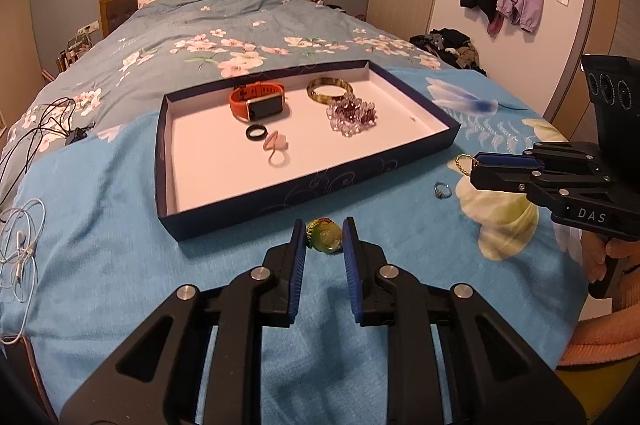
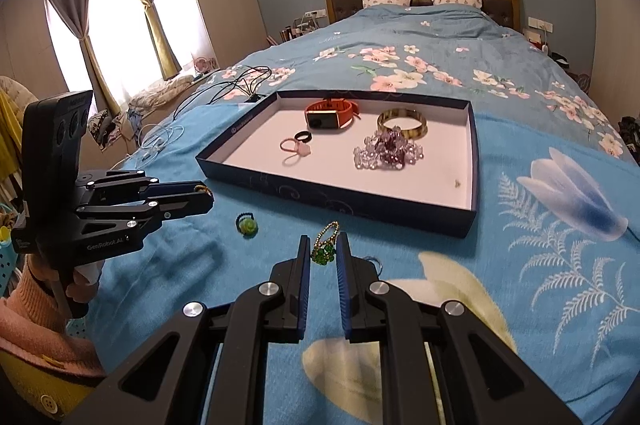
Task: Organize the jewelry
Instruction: 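Carry both green rings into the box and open both tools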
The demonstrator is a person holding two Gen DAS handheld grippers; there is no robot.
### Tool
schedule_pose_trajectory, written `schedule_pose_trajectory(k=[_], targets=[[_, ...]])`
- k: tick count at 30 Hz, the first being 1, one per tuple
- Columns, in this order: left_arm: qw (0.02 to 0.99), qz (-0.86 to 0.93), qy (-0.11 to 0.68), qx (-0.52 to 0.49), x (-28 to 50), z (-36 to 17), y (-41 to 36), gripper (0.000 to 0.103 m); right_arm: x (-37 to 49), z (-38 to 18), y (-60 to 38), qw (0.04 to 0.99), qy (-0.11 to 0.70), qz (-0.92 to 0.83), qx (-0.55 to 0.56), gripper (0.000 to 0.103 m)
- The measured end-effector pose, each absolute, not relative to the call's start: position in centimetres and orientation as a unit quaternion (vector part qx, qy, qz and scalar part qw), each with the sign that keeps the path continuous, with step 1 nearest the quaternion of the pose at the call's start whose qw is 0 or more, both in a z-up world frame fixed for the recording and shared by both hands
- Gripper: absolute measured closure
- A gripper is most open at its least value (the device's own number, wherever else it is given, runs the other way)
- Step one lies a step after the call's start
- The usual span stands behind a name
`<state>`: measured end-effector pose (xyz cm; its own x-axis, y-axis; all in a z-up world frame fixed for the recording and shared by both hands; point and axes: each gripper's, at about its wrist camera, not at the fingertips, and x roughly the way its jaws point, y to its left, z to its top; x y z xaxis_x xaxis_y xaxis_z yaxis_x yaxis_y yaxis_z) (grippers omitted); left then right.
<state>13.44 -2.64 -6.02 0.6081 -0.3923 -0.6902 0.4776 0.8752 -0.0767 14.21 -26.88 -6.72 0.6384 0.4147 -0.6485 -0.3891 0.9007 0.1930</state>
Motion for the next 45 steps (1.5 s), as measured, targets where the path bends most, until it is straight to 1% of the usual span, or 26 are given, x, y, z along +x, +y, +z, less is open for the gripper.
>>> schedule_pose_trajectory(k=[21, 45], targets=[[0.905, -0.241, 0.346, 0.058, 14.7, -4.3, -2.9, 0.084, 16.0, -5.1, -26.9, 0.916, 0.336, 0.218, 0.010, 0.092], [0.907, -0.231, 0.347, 0.067, 17.7, -4.0, -3.6, 0.084, 19.3, -4.9, -27.3, 0.914, 0.338, 0.223, 0.014, 0.092]])
